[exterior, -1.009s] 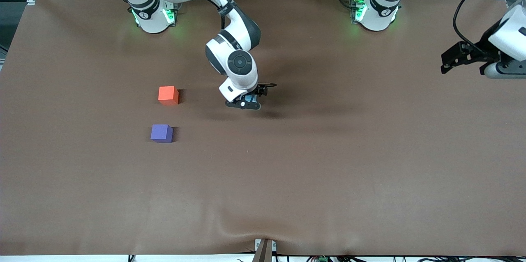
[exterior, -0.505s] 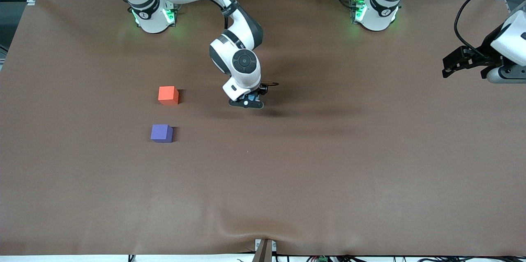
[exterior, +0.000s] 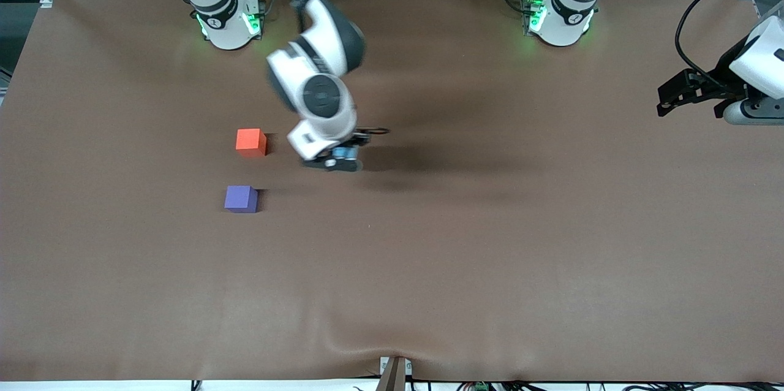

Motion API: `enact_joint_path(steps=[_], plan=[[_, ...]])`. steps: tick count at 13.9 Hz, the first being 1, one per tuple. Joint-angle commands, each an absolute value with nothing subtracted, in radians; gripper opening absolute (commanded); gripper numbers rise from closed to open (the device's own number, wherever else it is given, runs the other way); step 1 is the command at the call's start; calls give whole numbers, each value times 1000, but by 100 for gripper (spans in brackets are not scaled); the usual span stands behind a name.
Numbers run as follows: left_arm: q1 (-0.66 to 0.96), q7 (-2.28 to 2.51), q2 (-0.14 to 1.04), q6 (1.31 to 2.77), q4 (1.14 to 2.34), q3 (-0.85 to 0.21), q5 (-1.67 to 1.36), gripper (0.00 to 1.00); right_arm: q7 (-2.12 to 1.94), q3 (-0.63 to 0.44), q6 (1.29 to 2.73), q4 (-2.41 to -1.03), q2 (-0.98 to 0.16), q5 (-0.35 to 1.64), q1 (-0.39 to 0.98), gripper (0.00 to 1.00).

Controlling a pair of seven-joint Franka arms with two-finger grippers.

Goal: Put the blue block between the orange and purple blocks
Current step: 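Carry the light-blue cube into the gap between orange and purple cubes, then lower the light-blue cube between the cubes and open the right gripper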

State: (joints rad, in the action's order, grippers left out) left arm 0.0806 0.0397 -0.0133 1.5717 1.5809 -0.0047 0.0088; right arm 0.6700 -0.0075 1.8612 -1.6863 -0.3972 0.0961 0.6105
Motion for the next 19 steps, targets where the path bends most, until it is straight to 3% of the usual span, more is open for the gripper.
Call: enact_joint_path(steps=[1, 3, 6, 11, 19], plan=[[74, 40, -15, 1572, 1577, -12, 5, 100, 545, 9, 1745, -1724, -289, 91, 456, 0], [75, 44, -17, 1572, 1577, -12, 5, 100, 366, 8, 1717, -1753, -262, 89, 356, 0], [80, 57, -20, 1568, 1578, -14, 5, 100, 296, 8, 1801, -1871, -246, 35, 272, 0], [77, 57, -20, 1568, 1582, -15, 3, 100, 258, 8, 1976, -2038, -215, 29, 235, 0], [77, 57, -20, 1565, 1585, -14, 3, 100, 195, 8, 2132, -2137, -225, 28, 204, 0]])
